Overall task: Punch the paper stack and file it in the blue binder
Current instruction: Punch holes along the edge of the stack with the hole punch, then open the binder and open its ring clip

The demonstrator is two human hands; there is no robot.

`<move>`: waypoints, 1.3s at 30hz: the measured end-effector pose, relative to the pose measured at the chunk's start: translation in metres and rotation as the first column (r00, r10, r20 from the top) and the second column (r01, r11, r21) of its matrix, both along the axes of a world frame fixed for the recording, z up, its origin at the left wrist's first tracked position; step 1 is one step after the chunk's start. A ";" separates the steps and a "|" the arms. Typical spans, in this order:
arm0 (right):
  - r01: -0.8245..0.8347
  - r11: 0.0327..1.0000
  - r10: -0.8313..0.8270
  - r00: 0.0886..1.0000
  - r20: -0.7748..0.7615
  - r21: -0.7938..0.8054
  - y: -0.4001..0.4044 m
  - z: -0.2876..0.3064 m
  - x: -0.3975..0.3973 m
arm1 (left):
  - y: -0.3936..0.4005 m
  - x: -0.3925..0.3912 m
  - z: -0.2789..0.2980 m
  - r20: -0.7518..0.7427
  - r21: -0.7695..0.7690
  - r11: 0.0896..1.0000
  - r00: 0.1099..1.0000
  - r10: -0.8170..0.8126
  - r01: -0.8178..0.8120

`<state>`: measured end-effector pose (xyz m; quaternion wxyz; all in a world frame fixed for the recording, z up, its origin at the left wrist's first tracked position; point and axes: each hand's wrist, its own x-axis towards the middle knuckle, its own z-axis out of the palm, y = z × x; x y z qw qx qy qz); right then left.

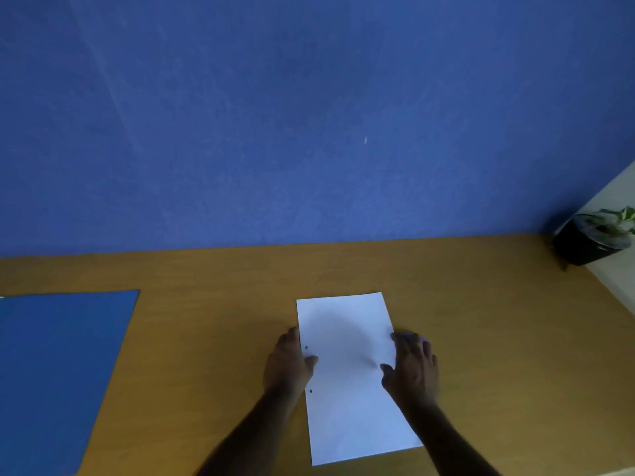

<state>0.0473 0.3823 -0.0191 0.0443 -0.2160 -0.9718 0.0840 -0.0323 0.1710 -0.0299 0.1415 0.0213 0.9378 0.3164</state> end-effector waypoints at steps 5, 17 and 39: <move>-0.249 0.966 0.232 0.954 -0.190 -0.074 -0.044 -0.012 -0.006 | -0.028 -0.004 -0.002 -0.127 -0.027 1.000 0.992 -0.010 0.007; -0.419 0.907 0.418 0.908 0.029 0.042 -0.092 -0.054 -0.026 | -0.195 -0.025 0.000 -0.243 -0.460 0.857 0.961 0.128 -0.231; -0.412 0.908 0.397 0.905 0.151 0.078 -0.094 -0.047 -0.030 | -0.314 -0.055 0.010 0.215 -0.544 0.829 0.932 0.290 -0.132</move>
